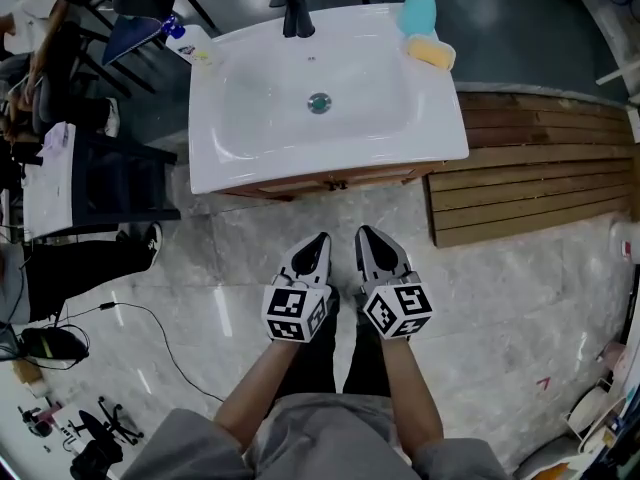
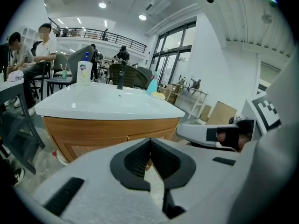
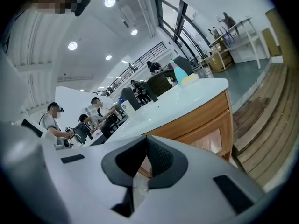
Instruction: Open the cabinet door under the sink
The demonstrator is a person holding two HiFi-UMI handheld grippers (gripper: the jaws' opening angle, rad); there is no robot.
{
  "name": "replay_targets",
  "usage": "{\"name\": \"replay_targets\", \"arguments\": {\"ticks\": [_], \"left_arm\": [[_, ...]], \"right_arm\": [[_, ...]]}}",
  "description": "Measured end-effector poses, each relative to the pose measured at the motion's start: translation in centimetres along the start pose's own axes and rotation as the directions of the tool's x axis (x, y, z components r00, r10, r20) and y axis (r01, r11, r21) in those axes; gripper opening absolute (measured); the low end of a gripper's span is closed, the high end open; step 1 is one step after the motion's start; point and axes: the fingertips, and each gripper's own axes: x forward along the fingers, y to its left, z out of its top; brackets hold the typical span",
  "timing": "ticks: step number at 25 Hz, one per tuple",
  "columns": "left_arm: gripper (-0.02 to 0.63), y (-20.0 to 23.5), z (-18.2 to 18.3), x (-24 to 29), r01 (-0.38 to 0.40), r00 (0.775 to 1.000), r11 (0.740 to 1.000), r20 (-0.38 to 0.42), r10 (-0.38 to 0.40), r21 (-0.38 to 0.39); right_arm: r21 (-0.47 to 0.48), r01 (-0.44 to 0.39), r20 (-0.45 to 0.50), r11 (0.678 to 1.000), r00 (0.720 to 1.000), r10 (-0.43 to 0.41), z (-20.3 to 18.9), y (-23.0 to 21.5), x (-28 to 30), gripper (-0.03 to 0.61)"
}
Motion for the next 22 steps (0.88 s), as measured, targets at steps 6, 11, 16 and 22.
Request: {"name": "replay_targets", "arguments": {"ticks": [6,11,16,22], "left_arm": [[0.009,2.2,-1.5,2.3,0.022,1.000,1.000,-0.020,-0.022,0.000],[0.009,3.7,-3.0,4.0,0.038,0.999,0.999,-0.020,-0.038,-0.004],[0.009,5.1,-5.1,5.8,0.050,0.999,0.998,-0.018,-0.050,-0.029],[0.009,7.3,-8.0,8.1,0.044,0.999,0.996,0.002,-0.044,-0.073]], "right_arm": [[0.025,0.021,0.003,0.999,1.000,-0.021,-1.8,-1.0,2.7,0.011],[0.052,0.041,0.012,0.998,0.999,-0.042,-3.4,-2.1,4.3,0.011],[0.086,0.066,0.011,0.994,0.998,-0.068,-5.6,-3.7,5.5,0.011],[0.107,0.071,-0.007,0.992,0.997,-0.071,-8.3,-4.8,7.2,0.011]]}}
